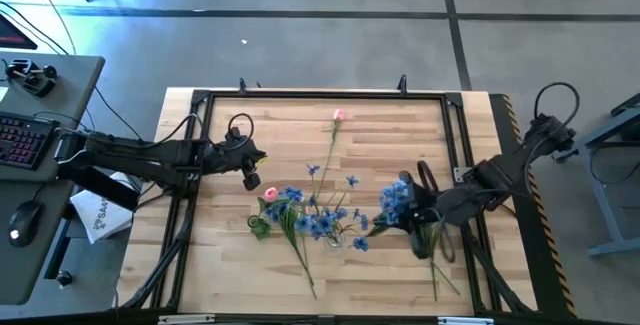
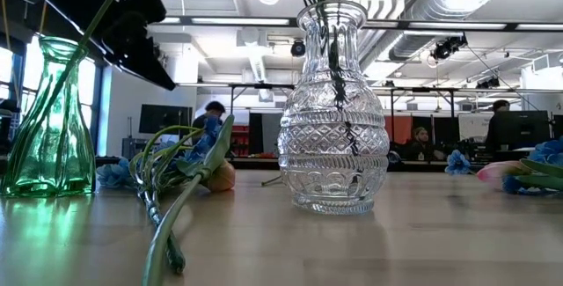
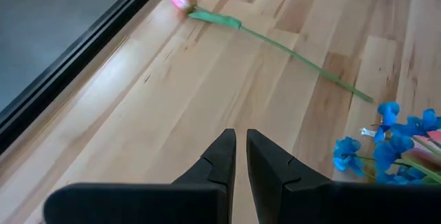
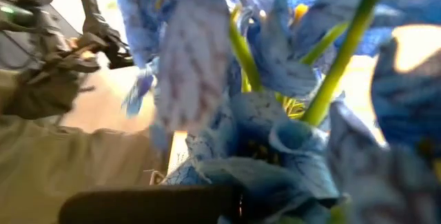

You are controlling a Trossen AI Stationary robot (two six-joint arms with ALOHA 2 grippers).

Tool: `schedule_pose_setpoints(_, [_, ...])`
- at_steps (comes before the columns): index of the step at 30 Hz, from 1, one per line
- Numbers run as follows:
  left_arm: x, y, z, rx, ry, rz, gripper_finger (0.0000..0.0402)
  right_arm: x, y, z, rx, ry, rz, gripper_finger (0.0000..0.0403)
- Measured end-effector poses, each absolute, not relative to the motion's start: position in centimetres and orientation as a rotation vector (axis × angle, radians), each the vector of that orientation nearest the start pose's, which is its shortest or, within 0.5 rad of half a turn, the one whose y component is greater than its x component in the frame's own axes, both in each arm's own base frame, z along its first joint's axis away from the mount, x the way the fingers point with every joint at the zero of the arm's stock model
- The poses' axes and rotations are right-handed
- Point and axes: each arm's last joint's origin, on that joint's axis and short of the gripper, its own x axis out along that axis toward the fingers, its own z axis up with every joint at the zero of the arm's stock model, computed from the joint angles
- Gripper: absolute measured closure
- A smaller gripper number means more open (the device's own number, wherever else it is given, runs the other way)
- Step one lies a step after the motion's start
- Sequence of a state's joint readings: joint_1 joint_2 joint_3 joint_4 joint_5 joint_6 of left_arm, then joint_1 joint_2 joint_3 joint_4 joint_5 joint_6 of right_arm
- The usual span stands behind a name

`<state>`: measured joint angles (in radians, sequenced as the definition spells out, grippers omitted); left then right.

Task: Sort flowers into vase by color
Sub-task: Put the top left blue flower into the transparent vase

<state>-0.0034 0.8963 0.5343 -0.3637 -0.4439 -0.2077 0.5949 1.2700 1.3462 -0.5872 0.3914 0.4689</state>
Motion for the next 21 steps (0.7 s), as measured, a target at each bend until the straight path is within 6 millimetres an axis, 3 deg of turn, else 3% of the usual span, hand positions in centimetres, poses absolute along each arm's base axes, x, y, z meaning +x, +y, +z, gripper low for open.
schedule_pose_setpoints(5, [17.7, 1.1, 21.8, -0.031, 0.643, 0.494, 0.0378, 25.6, 14.0, 40.3, 0.172, 0.529, 0.032, 0.0402])
schedule_pose_setpoints(14, [17.8, 0.6, 21.9, -0.026, 0.636, 0.471, 0.0378, 31.0, 13.7, 38.8, 0.184, 0.68, 0.068, 0.0399])
schedule_pose_setpoints(21, [17.8, 0.3, 21.9, -0.022, 0.635, 0.454, 0.0378, 32.6, 12.6, 37.5, 0.161, 0.731, 0.043, 0.0364])
